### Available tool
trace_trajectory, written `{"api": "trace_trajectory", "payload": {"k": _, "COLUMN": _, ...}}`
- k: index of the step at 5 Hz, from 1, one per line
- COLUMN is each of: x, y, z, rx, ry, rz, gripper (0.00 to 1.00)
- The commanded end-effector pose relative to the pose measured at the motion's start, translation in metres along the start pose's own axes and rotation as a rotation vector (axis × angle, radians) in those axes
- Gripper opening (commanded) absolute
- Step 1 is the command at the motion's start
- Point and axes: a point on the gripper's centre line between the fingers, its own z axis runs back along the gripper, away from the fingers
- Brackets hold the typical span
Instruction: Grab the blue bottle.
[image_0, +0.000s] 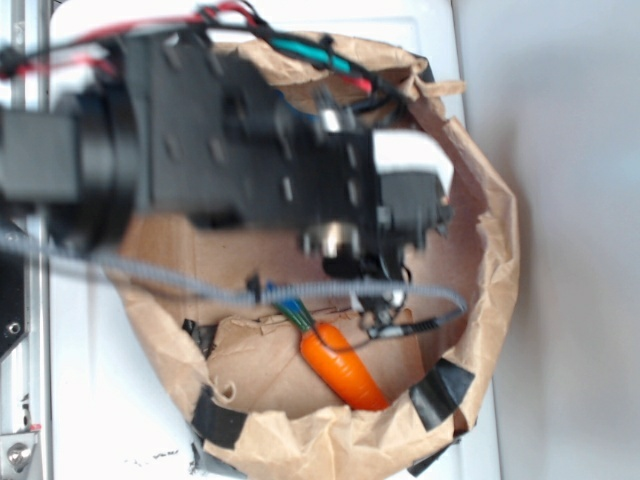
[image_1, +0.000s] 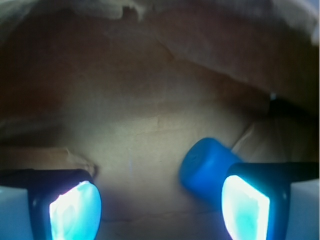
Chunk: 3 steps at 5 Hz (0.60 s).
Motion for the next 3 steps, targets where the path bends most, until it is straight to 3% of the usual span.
{"api": "trace_trajectory", "payload": {"k": 1, "x": 0.0200, "y": 0.0164, "z": 0.0177, "rx": 0.000, "ry": -0.081, "rz": 0.000, "gripper": 1.00}}
{"api": "trace_trajectory", "payload": {"k": 2, "x": 0.0200, "y": 0.0164, "z": 0.0177, "rx": 0.000, "ry": -0.081, "rz": 0.000, "gripper": 1.00}}
{"api": "trace_trajectory", "payload": {"k": 3, "x": 0.0202, "y": 0.0207, "z": 0.0157, "rx": 0.002, "ry": -0.017, "rz": -0.078, "gripper": 1.00}}
